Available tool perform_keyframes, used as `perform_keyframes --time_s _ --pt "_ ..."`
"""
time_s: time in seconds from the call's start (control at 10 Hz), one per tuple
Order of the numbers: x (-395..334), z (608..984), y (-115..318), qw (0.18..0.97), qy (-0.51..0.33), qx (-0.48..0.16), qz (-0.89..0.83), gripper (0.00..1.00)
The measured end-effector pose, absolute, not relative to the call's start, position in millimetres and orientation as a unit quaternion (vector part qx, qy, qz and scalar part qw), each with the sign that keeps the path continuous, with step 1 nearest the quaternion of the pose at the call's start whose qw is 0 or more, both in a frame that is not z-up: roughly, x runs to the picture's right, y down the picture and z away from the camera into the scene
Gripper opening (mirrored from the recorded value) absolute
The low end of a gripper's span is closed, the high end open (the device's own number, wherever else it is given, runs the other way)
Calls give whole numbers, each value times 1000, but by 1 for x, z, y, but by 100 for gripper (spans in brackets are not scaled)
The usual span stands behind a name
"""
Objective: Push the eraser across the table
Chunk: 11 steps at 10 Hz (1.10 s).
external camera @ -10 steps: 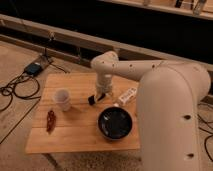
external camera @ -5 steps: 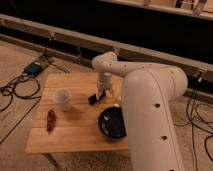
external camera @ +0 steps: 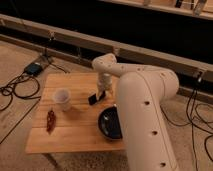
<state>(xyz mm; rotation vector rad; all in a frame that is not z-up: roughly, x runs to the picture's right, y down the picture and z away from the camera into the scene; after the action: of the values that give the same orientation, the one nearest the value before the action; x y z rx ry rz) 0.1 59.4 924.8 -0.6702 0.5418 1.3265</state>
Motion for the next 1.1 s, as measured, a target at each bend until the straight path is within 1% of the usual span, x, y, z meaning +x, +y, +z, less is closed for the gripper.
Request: perform_keyframes --time_s 1.1 --pt "-3 942 49 693 234 -299 613 65"
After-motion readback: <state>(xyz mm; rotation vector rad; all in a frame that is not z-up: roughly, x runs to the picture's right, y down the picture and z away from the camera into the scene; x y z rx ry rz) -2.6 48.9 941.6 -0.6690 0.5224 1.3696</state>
